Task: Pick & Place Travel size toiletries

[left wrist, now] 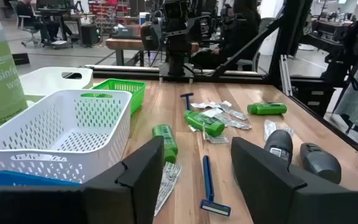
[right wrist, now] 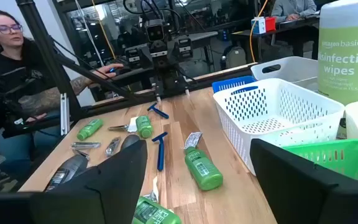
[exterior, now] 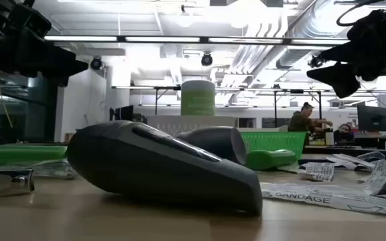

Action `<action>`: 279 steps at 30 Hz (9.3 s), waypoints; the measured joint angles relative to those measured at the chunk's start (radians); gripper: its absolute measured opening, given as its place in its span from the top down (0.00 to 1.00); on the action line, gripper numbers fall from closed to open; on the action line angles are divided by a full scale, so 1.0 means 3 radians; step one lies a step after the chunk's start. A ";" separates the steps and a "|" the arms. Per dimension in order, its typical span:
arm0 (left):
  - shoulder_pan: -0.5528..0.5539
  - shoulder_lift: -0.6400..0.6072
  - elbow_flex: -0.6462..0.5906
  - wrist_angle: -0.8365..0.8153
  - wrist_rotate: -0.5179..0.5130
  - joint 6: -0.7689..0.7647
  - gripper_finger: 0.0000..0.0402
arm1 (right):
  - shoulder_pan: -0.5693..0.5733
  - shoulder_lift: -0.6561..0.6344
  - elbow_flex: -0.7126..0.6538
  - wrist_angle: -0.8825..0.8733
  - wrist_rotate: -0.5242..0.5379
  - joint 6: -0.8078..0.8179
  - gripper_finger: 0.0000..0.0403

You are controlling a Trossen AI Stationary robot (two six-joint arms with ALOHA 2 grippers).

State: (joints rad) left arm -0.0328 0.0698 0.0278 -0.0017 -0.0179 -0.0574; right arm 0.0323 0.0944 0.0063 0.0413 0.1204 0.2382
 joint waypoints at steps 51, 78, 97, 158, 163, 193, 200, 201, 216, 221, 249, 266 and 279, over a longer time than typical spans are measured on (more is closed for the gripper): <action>-0.0001 0.0000 0.0001 0.0000 0.0001 -0.0001 0.53 | 0.0000 0.0000 0.0000 0.0003 0.0023 -0.0295 0.31; -0.0001 0.0000 0.0000 0.0000 -0.0001 0.0000 0.53 | 0.0001 0.0000 -0.0001 0.0116 -0.0498 0.0441 0.31; -0.0001 0.0001 0.0000 0.0000 0.0000 0.0000 0.53 | 0.0001 0.0931 0.0053 -0.0043 -0.0649 0.0026 0.31; -0.0001 0.0000 0.0000 0.0000 0.0000 0.0000 0.53 | 0.0297 0.4964 0.2614 -0.1299 -0.0084 -0.2314 0.43; 0.0000 0.0001 -0.0001 0.0000 0.0001 0.0000 0.53 | 0.0314 0.4964 0.2621 -0.1307 -0.0081 -0.2378 0.43; 0.0000 -0.0001 0.0001 0.0000 0.0000 0.0000 0.53 | 0.0417 0.5056 0.2621 -0.1219 -0.0041 -0.2646 0.74; 0.0000 0.0000 -0.0001 0.0000 0.0001 0.0000 0.53 | 0.0417 0.5056 0.2621 -0.1220 -0.0060 -0.2676 0.72; 0.0000 0.0000 0.0000 0.0000 0.0000 0.0000 0.53 | 0.0417 0.5056 0.2621 -0.1221 -0.0063 -0.2677 0.70; -0.0001 0.0001 0.0000 0.0000 0.0001 0.0000 0.53 | 0.0407 0.5056 0.2618 -0.1108 -0.0158 -0.2718 0.59; 0.0000 0.0001 -0.0001 0.0000 0.0000 0.0000 0.53 | 0.0338 0.5056 0.2618 -0.1110 -0.0163 -0.2730 0.63; -0.0001 -0.0001 0.0001 0.0000 0.0001 -0.0001 0.53 | 0.0222 0.5276 0.2628 -0.1018 -0.0554 -0.2790 0.62; -0.0001 -0.0001 0.0000 -0.0001 0.0001 0.0000 0.53 | 0.0196 0.5158 0.2614 -0.1196 -0.0307 -0.2538 0.74; -0.0001 0.0001 0.0001 -0.0001 0.0001 0.0000 0.53 | 0.0198 0.4936 0.2686 -0.1612 0.0222 -0.2426 0.75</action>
State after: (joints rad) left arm -0.0330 0.0700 0.0280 -0.0021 -0.0175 -0.0574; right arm 0.0917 1.5753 0.8120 -0.4424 0.1869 -0.4897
